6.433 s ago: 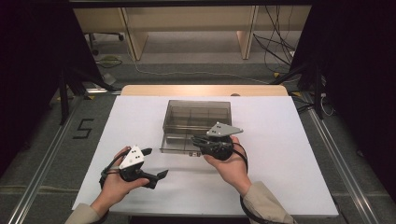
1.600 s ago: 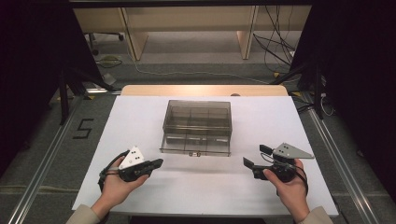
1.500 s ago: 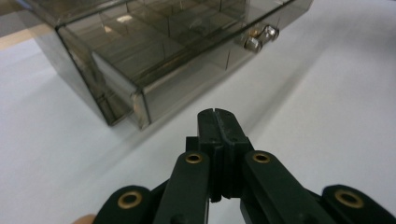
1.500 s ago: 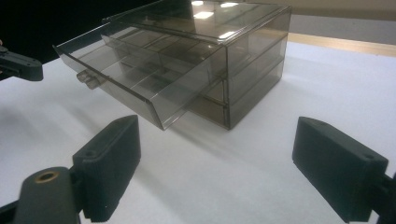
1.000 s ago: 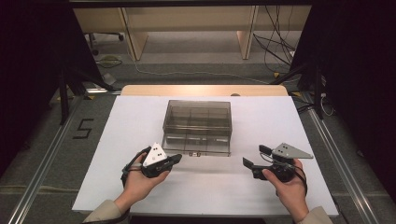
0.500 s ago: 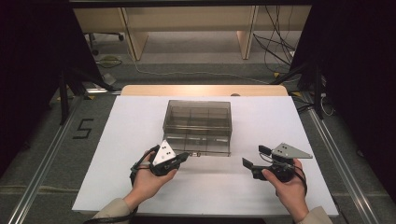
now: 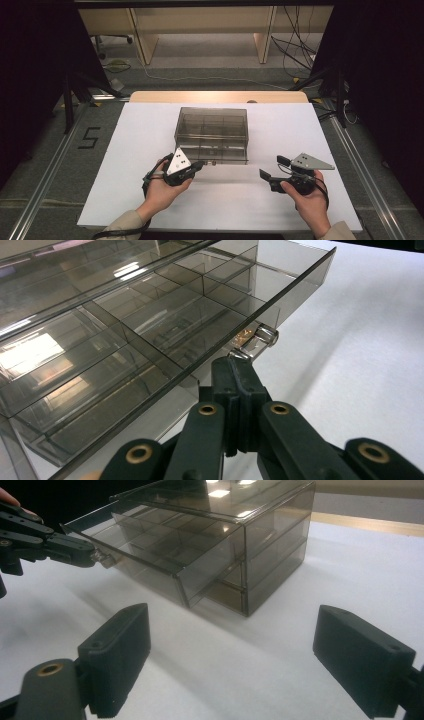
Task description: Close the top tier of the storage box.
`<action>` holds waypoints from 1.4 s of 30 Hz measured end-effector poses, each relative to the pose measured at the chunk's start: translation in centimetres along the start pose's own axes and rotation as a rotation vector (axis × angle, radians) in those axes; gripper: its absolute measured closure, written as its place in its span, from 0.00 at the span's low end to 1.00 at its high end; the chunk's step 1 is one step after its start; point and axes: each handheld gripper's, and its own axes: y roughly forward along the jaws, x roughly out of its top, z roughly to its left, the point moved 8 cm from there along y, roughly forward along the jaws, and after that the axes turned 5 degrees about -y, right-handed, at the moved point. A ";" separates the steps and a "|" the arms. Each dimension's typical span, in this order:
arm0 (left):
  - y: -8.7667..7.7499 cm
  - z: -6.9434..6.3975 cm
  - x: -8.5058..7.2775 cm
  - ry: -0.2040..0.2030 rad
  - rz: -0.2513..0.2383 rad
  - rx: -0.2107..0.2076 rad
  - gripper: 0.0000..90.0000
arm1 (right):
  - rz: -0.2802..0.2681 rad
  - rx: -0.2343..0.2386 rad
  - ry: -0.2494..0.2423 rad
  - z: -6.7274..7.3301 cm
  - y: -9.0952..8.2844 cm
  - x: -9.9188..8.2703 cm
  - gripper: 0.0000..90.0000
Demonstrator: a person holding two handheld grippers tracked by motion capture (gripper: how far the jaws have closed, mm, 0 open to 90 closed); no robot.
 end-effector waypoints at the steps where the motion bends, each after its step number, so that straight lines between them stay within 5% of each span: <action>1: 0.1 0.0 0.1 -0.002 -0.003 0.002 1.00 | 0.000 0.000 0.000 0.0 0.0 0.0 0.18; 42: 1.7 1.6 1.3 0.001 -0.037 0.052 1.00 | -0.003 0.001 0.002 0.0 0.0 0.0 0.18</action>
